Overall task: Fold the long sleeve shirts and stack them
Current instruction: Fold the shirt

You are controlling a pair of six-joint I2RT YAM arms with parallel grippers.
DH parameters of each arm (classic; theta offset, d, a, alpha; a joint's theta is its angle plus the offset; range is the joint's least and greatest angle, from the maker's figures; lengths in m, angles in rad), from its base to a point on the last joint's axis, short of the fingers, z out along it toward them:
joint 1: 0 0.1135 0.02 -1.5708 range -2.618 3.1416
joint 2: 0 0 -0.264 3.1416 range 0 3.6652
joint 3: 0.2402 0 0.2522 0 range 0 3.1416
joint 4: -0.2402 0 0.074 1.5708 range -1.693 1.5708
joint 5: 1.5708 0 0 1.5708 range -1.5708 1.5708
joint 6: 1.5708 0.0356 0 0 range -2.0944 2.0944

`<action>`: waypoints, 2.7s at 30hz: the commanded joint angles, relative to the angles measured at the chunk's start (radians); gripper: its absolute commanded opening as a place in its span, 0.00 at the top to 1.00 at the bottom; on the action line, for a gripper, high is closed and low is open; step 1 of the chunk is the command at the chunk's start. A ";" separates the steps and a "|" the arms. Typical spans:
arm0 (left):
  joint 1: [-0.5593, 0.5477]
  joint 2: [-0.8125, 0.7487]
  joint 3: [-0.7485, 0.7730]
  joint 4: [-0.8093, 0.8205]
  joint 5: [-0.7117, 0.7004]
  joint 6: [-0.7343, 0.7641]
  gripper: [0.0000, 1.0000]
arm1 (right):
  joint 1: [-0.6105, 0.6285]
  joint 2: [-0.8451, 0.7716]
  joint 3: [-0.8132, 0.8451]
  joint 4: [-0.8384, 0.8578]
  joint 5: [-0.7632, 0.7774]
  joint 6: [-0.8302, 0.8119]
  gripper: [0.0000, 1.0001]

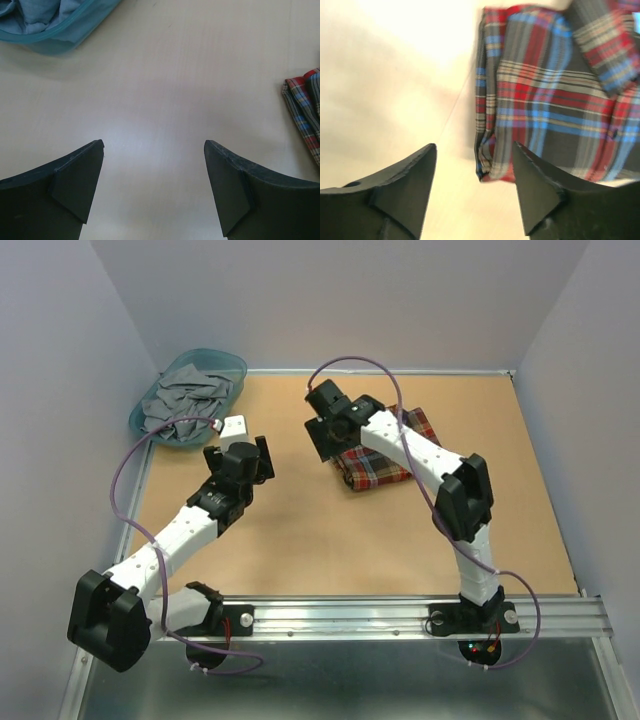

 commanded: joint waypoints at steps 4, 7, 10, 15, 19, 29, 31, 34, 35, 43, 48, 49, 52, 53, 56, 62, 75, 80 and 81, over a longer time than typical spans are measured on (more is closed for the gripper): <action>0.006 0.006 0.084 0.021 0.147 -0.085 0.08 | -0.079 -0.142 -0.141 0.089 -0.058 0.124 0.47; 0.006 0.049 0.127 0.021 0.224 -0.154 0.11 | -0.091 -0.179 -0.227 0.165 -0.073 0.174 0.48; 0.009 0.129 0.174 0.027 0.299 -0.245 0.16 | -0.096 -0.207 -0.345 0.268 -0.081 0.216 0.50; 0.024 0.288 0.244 0.065 0.423 -0.331 0.23 | -0.103 -0.262 -0.578 0.435 -0.114 0.288 0.69; 0.038 0.370 0.271 0.076 0.460 -0.343 0.24 | -0.103 -0.279 -0.704 0.530 -0.162 0.314 0.79; 0.044 0.491 0.265 0.125 0.560 -0.381 0.26 | -0.102 -0.441 -0.896 0.587 -0.323 0.274 0.76; 0.046 0.511 0.265 0.145 0.568 -0.397 0.28 | -0.102 -0.464 -0.850 0.584 -0.334 0.231 0.68; 0.049 0.554 0.280 0.166 0.614 -0.415 0.31 | -0.100 -0.481 -0.777 0.583 -0.331 0.191 0.54; 0.047 0.577 0.287 0.168 0.630 -0.418 0.32 | -0.102 -0.474 -0.760 0.583 -0.322 0.164 0.51; 0.057 0.695 0.337 0.209 0.672 -0.432 0.41 | -0.100 -0.357 -0.583 0.584 -0.207 0.072 0.40; 0.061 0.753 0.368 0.237 0.684 -0.431 0.42 | -0.100 -0.279 -0.511 0.586 -0.162 0.067 0.40; 0.064 0.764 0.373 0.245 0.689 -0.431 0.42 | -0.099 -0.267 -0.507 0.589 -0.153 0.070 0.41; 0.070 0.804 0.391 0.262 0.712 -0.432 0.43 | -0.100 -0.227 -0.485 0.600 -0.128 0.076 0.44; 0.072 0.813 0.394 0.266 0.722 -0.432 0.43 | -0.100 -0.210 -0.480 0.603 -0.128 0.076 0.45; 0.073 0.853 0.411 0.274 0.735 -0.432 0.46 | -0.100 -0.182 -0.464 0.623 -0.115 0.081 0.45; 0.075 0.885 0.411 0.292 0.759 -0.434 0.56 | -0.100 -0.132 -0.425 0.635 -0.113 0.072 0.45; 0.073 0.902 0.365 0.343 0.789 -0.432 0.88 | -0.100 -0.035 -0.353 0.636 -0.150 0.027 0.46; 0.073 0.908 0.359 0.351 0.792 -0.432 0.99 | -0.100 0.022 -0.347 0.636 -0.133 0.016 0.48; 0.073 0.910 0.357 0.352 0.792 -0.432 1.00 | -0.100 0.023 -0.347 0.636 -0.130 0.016 0.49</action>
